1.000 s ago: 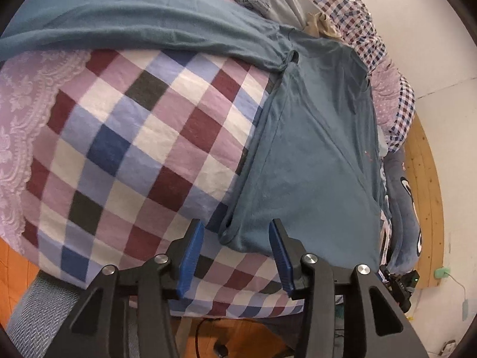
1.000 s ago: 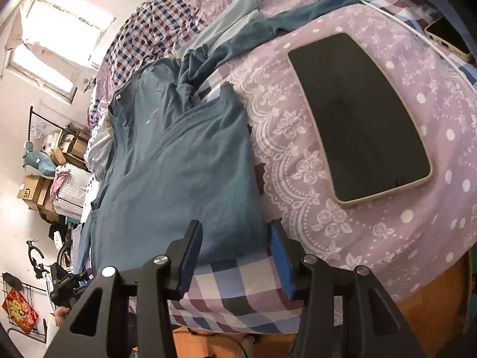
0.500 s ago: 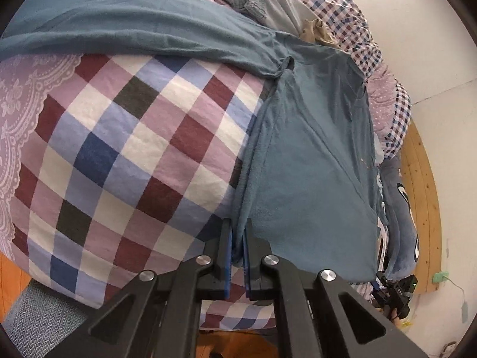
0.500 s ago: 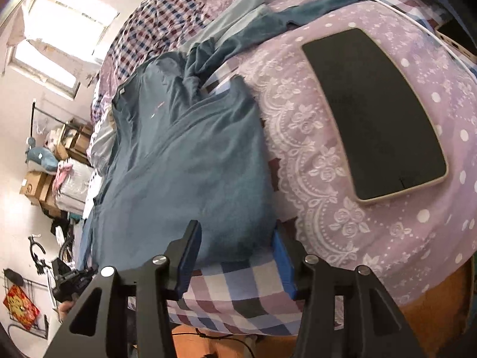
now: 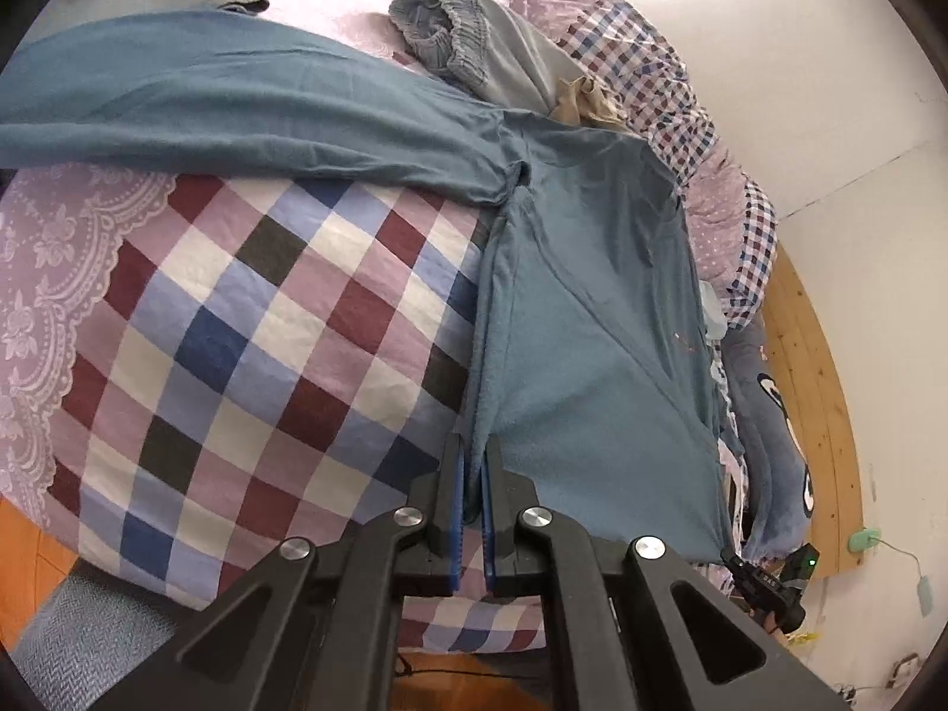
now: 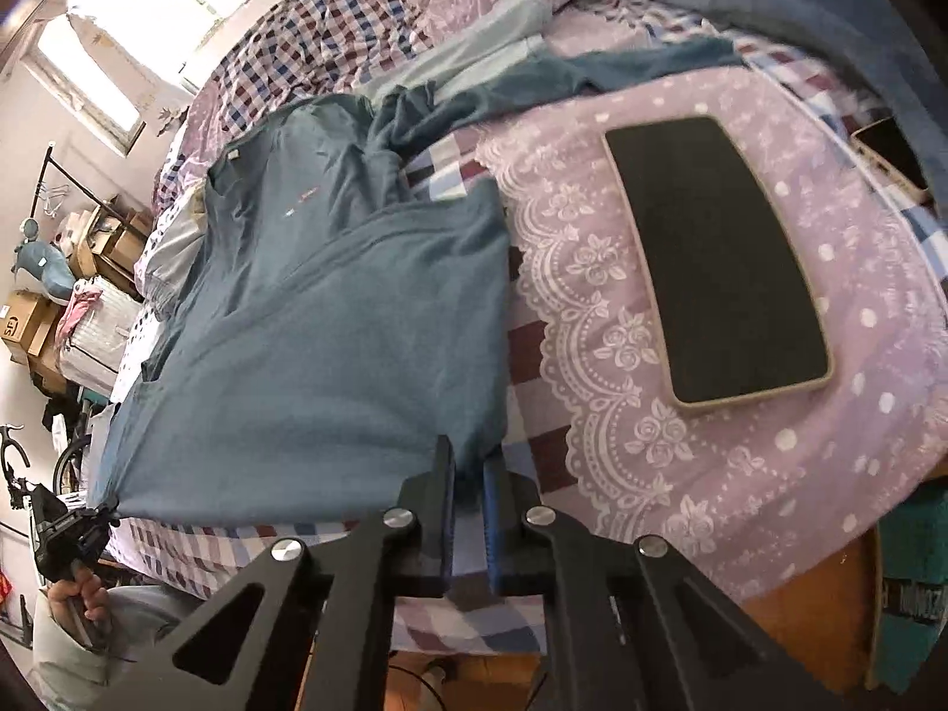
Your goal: Fold clothes
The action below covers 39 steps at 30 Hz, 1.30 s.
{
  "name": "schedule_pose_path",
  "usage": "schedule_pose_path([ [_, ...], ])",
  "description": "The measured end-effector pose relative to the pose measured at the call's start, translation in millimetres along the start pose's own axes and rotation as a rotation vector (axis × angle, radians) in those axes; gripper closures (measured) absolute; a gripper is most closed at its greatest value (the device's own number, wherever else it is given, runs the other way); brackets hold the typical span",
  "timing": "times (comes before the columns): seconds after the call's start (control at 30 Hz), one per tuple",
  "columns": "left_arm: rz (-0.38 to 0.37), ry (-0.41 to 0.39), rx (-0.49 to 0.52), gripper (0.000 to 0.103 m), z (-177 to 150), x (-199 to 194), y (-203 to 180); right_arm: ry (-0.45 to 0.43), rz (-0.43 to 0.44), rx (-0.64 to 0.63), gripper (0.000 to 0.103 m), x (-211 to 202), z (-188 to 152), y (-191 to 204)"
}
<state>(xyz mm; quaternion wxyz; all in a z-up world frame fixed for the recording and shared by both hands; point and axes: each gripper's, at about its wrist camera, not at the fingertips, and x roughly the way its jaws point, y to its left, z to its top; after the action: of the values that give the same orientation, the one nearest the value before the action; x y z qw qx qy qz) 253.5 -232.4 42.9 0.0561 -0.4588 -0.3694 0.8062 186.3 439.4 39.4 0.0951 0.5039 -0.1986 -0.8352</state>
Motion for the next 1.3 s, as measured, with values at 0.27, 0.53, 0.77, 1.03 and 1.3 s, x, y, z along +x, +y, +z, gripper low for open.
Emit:
schedule_pose_path([
  [0.27, -0.059, -0.014, 0.017, 0.100, -17.5, -31.1, -4.8, -0.057, -0.025, -0.008, 0.098, -47.7, -15.9, 7.5],
  [0.53, -0.066, 0.016, -0.007, 0.100, -21.4, -36.7, -0.6, -0.041, -0.062, 0.012, 0.097, -43.5, -18.7, 7.6],
  [0.77, 0.083, 0.094, -0.036, 0.099, -20.1, -12.2, -0.1, 0.032, -0.168, 0.017, 0.090, -11.8, -16.2, 2.3],
  [1.03, 0.216, 0.102, -0.060, 0.082, -21.6, -12.4, 5.8, -0.084, -0.240, 0.151, 0.073, -30.0, -12.0, -21.8],
  [1.3, 0.004, -0.087, 0.103, 0.035, -9.1, -32.3, -38.7, -0.237, -0.124, 0.075, 0.055, -29.6, 6.6, 9.3],
])
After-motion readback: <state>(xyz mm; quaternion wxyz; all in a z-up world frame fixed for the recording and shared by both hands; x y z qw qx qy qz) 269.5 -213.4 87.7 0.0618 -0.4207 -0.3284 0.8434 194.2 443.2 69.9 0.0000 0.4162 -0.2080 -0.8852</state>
